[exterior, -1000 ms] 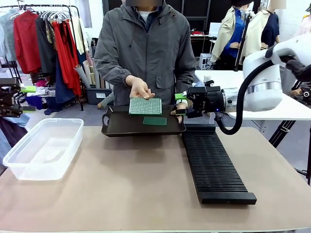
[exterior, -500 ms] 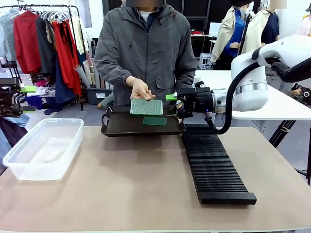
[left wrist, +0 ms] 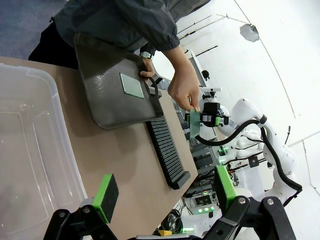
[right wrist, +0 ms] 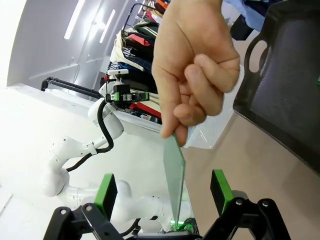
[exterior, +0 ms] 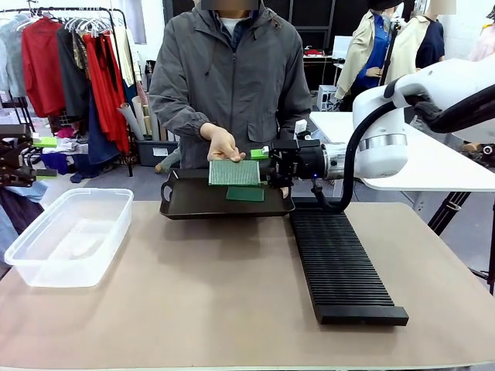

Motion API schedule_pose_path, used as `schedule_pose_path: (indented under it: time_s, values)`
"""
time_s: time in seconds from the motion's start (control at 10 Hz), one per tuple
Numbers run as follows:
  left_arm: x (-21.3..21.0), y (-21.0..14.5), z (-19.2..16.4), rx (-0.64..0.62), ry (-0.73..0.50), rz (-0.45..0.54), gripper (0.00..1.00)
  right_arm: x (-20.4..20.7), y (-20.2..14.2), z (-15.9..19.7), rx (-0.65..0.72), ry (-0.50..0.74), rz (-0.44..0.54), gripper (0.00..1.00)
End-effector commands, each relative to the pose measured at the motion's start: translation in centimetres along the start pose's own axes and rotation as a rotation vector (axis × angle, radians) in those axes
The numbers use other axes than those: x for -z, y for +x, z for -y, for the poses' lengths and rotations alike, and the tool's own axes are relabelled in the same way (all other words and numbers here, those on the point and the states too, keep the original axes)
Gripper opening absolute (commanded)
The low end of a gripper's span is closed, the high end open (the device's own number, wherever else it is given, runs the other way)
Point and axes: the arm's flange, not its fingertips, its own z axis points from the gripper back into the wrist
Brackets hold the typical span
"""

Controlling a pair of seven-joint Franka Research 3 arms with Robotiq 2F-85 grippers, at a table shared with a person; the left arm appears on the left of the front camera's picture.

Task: Sort PCBs into racks and boxes based on the side picked up.
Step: Pick up the Blank PCB handed by the Human.

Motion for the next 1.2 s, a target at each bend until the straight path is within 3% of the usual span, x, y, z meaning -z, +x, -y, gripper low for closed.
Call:
schedule_pose_path:
  time_s: [0.0,0.3,0.4,0.6,0.9,1.0,1.1]
  values:
    - [-0.2,0.1,0.2,-0.003,0.002,-0.007,1.0,1.7,1.2,0.0,0.008,0.025,0.02,1.0]
    - [-0.2,0.1,0.2,-0.003,0.002,-0.007,1.0,2.6,1.6,0.2,0.037,0.034,-0.01,1.0]
    - [-0.2,0.1,0.2,-0.003,0.002,-0.007,1.0,2.7,1.7,0.3,0.05,0.033,-0.015,0.94]
    - [-0.2,0.1,0.2,-0.003,0.002,-0.007,1.0,2.7,1.8,0.3,0.058,0.033,-0.021,0.68]
    - [-0.2,0.1,0.2,-0.003,0.002,-0.007,1.0,2.7,1.8,0.4,0.089,0.025,-0.032,0.08]
    - [-0.2,0.1,0.2,-0.003,0.002,-0.007,1.0,2.7,1.8,0.4,0.102,0.021,-0.042,0.0]
    - [-0.2,0.1,0.2,-0.003,0.002,-0.007,1.0,2.8,1.8,0.4,0.11,0.021,-0.049,0.0]
